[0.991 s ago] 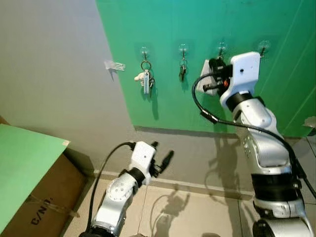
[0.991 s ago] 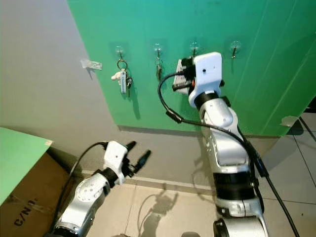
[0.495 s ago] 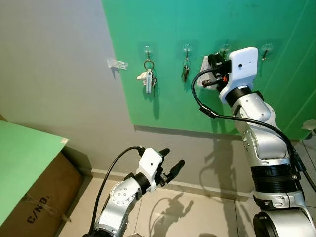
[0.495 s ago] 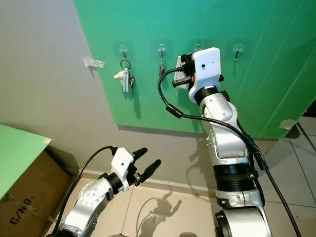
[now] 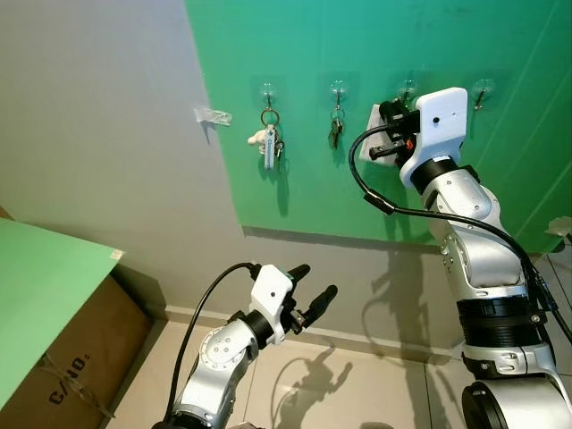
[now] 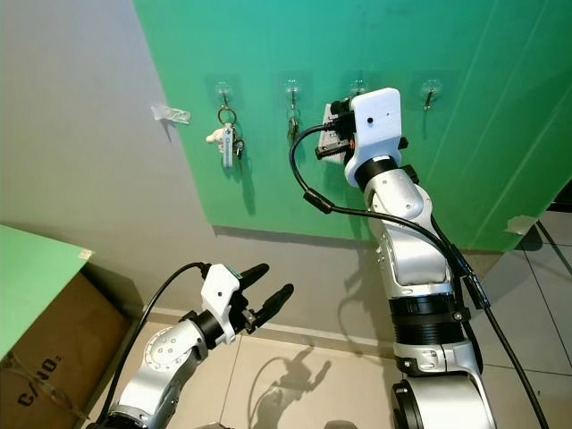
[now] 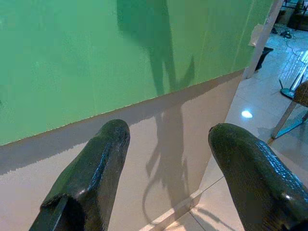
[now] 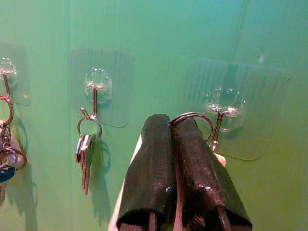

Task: Hang keys on a hook

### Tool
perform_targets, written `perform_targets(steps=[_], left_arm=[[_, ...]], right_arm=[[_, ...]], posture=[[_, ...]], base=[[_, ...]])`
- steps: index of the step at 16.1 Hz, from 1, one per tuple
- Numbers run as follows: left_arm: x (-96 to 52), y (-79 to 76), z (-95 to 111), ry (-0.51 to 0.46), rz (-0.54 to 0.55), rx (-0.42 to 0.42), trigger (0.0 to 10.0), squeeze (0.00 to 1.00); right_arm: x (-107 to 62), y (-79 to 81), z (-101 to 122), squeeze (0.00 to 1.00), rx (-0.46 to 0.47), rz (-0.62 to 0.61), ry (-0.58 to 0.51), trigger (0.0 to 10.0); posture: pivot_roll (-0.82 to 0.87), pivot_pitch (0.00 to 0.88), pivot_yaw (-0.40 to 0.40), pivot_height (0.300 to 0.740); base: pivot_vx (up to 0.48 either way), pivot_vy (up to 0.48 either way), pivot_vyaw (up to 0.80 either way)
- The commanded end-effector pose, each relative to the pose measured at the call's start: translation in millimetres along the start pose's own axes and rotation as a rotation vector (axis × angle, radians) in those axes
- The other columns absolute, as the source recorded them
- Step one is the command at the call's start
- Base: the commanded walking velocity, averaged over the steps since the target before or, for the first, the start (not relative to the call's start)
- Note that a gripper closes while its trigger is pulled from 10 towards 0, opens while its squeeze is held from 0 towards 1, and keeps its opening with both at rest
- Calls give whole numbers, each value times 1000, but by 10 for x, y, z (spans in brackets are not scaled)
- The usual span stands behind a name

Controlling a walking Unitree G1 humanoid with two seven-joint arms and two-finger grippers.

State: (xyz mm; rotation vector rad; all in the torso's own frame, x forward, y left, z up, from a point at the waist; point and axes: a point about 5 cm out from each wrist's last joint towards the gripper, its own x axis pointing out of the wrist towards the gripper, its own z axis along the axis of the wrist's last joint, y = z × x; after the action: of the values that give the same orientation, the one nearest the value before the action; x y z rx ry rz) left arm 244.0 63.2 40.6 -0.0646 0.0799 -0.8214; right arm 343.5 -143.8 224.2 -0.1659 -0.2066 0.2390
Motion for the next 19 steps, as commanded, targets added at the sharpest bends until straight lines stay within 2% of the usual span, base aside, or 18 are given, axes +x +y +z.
perform_targets(steps=[1,11,19], left_arm=[[-28,51,-8,-6,20,-4,10000,0],[-20,53,-39,-5,35,-17,10000,0],[4,55,-38,-8,38,-17,10000,0]], right_arm=[[-20,-10,60,43,-1,-5,-21,0],[-130,50,56,43,31,7,4,0],[-115,-11,66,43,28,-18,13,0]], posture=[[-239,0,82,740],[-258,0,85,740],[-261,0,90,740]], base=[[0,0,0],[0,0,0],[0,0,0]])
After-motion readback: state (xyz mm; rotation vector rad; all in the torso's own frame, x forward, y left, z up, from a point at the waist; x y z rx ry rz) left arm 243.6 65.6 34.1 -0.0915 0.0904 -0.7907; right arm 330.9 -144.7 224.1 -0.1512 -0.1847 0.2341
